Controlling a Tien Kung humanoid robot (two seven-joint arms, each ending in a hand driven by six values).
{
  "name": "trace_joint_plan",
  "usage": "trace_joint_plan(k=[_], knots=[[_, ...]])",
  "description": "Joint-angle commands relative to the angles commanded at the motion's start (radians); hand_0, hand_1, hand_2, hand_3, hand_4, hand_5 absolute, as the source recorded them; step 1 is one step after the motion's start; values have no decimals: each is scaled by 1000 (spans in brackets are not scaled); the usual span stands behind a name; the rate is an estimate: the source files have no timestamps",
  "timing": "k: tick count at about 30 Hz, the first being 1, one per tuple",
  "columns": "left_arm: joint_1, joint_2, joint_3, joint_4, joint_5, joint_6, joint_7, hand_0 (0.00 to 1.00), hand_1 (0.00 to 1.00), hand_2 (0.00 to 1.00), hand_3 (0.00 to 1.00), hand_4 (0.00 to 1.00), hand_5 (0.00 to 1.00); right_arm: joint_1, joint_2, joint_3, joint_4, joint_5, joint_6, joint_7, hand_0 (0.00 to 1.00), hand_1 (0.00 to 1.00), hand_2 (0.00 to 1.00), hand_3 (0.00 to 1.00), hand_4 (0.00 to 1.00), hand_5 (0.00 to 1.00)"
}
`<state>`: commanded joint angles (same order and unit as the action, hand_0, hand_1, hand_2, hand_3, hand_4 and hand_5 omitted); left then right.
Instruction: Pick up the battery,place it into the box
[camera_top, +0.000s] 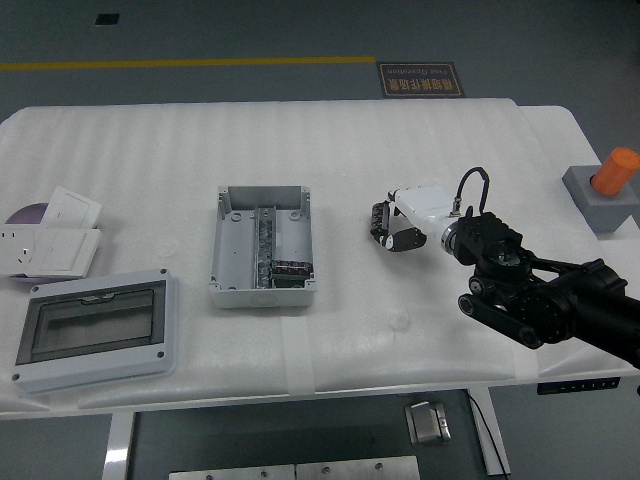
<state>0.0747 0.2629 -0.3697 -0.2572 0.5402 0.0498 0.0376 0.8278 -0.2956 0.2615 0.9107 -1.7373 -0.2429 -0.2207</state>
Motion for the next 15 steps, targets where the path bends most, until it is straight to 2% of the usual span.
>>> trace_joint_plan(k=[5, 8, 11, 12, 15], knots=[[2, -2, 5, 2, -2, 0, 0, 635, 661, 553, 612, 724, 481, -31, -20, 108, 128, -81, 17, -33, 383, 590, 622, 692, 466, 479], [1, -3, 7, 3, -4, 0, 0, 634, 661, 554, 612, 724, 484, -46, -16, 168, 210, -132, 42, -64, 384, 588, 624, 693, 471, 482], [2, -4, 10, 9, -12, 1, -2, 634, 661, 554, 612, 724, 484, -59, 3, 201, 291, -175, 72, -97, 384, 588, 624, 693, 471, 482], [2, -4, 12, 10, -14, 1, -2, 635, 661, 553, 612, 726, 486, -61, 13, 204, 312, -185, 77, -102, 418, 618, 675, 727, 567, 500], [4, -4, 22, 14, -23, 1, -2, 635, 661, 553, 612, 726, 486, -70, 48, 209, 359, -213, 86, -113, 418, 618, 675, 727, 567, 500]])
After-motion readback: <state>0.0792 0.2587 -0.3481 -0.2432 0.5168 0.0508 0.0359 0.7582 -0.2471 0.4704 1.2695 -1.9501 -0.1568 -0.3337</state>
